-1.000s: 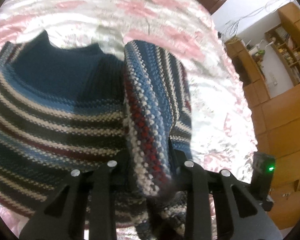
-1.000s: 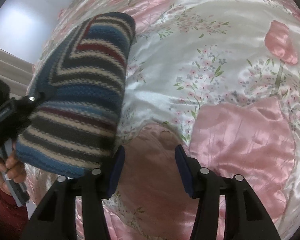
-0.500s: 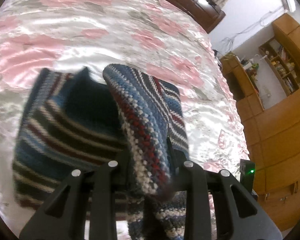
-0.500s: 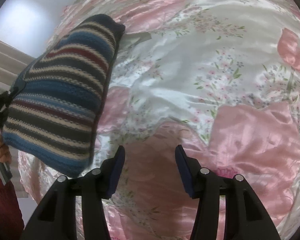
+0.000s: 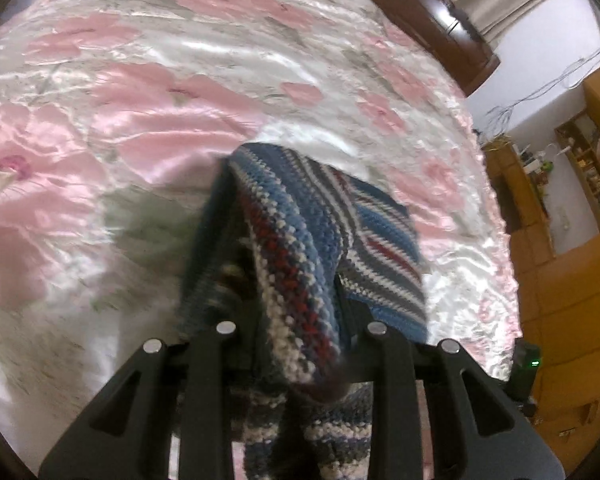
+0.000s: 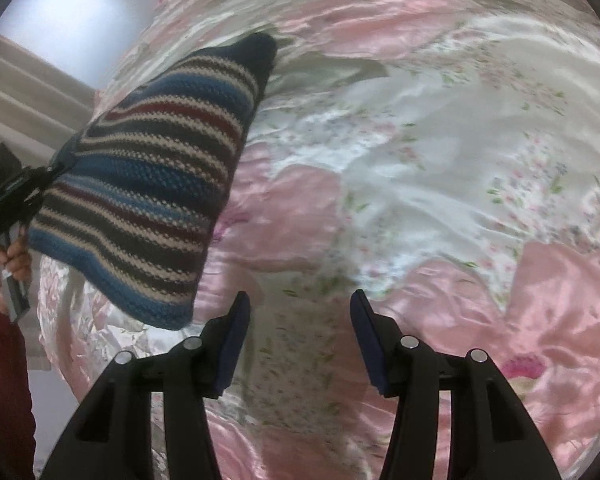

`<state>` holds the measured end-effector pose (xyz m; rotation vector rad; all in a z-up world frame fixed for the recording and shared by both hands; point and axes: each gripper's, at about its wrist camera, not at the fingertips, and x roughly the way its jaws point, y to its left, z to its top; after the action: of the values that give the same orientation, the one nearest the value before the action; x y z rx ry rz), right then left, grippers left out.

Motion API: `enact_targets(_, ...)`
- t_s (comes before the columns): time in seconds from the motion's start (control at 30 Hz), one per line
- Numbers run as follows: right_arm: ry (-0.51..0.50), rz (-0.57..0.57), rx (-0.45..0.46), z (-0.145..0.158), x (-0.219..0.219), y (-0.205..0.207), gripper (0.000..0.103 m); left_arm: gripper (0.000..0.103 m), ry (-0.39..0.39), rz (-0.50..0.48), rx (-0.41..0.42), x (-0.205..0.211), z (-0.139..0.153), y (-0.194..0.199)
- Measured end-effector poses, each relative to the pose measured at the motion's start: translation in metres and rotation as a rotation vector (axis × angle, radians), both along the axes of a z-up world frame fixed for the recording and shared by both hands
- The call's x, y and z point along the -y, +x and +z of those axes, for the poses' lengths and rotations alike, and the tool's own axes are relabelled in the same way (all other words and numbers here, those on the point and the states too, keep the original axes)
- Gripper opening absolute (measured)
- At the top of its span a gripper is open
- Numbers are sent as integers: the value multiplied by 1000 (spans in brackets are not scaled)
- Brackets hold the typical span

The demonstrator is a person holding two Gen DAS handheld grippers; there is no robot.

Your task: Fold small clothes

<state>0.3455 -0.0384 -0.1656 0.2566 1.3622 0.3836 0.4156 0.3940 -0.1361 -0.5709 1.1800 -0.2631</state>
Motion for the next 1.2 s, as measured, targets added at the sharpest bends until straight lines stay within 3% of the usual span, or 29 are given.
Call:
enact_targets(0.23,1,39,-2,3,-30,1,53,29,28,1,-105,-2,-62,-4)
enact_targets(0.4,23,41,-9,9,-41,-2,54,40,-21,36,-95,-12,-47,-15)
enact_targets(0.6,69,42,-18,19,-63,-7,61,56,80,-16,-16,-7,0,-57)
enact_targets(0.8,117,28,-72,8,-88,-10,69,59,116,-66,-48,8,-1,-82)
enact_targets(0.87,111,28,-89,3,-94,-10,69,51,126,-65,-63,10,-10,-83)
enact_targets(0.93,100,29,-110,-6,-102,-10,69,25,132,-70,-73,12,-17,-85)
enact_targets(0.97,96,30,-122,-10,-105,-10,66,21,139,-66,-93,12,-22,-84)
enact_targets(1.0,99,29,-136,-15,-107,-10,54,14,131,-58,-104,11,-26,-82)
enact_targets(1.1,130,31,-149,-18,-109,-12,29,11,101,-32,-125,3,-34,-84)
enact_targets(1.2,116,56,-108,-7,-107,-16,21,10,100,-39,-92,-1,-24,-89)
